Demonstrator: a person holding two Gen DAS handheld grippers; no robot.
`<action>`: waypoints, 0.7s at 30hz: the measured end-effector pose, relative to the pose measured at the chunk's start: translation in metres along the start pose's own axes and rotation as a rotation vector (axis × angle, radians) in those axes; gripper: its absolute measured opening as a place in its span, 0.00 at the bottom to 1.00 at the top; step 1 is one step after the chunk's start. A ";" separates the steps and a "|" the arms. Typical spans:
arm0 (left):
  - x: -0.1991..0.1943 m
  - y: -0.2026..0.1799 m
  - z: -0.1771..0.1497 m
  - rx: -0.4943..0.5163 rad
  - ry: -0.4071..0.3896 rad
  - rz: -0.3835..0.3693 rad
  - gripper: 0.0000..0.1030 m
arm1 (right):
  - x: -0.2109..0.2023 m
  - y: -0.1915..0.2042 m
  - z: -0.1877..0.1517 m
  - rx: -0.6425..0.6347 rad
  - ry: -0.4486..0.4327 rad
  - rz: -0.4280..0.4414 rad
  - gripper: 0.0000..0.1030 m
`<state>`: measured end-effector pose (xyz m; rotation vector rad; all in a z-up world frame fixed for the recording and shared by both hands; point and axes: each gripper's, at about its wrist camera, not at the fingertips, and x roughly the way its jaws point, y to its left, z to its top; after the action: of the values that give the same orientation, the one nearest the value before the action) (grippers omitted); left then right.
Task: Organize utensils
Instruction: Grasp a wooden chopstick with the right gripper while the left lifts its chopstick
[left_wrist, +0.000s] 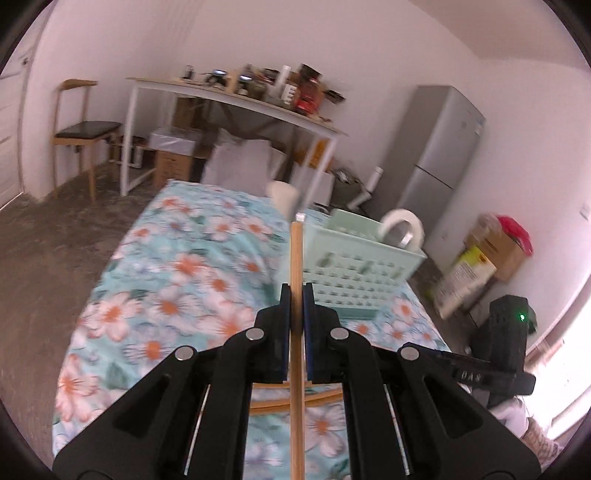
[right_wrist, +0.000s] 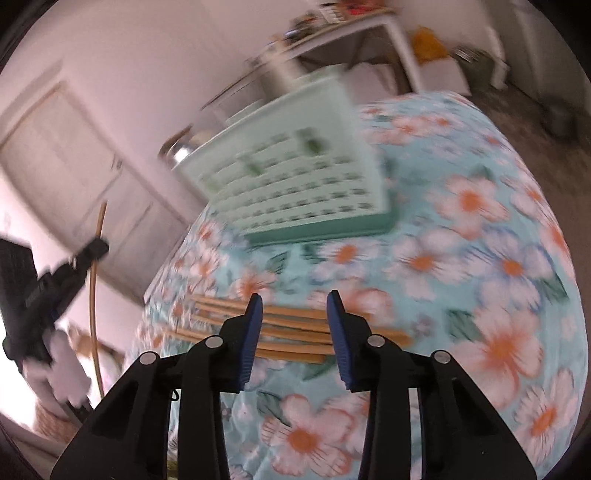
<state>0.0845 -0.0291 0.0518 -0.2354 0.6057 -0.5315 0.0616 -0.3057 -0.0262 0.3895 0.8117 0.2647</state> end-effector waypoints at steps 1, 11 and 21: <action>-0.003 0.006 0.000 -0.012 -0.006 0.017 0.05 | 0.007 0.012 0.002 -0.059 0.014 0.003 0.29; -0.027 0.043 -0.005 -0.083 -0.053 0.100 0.05 | 0.082 0.106 0.019 -0.492 0.183 0.052 0.20; -0.035 0.068 -0.008 -0.128 -0.070 0.119 0.05 | 0.128 0.147 0.015 -0.715 0.309 0.026 0.18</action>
<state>0.0832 0.0463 0.0371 -0.3354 0.5820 -0.3683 0.1457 -0.1297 -0.0365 -0.3216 0.9532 0.6232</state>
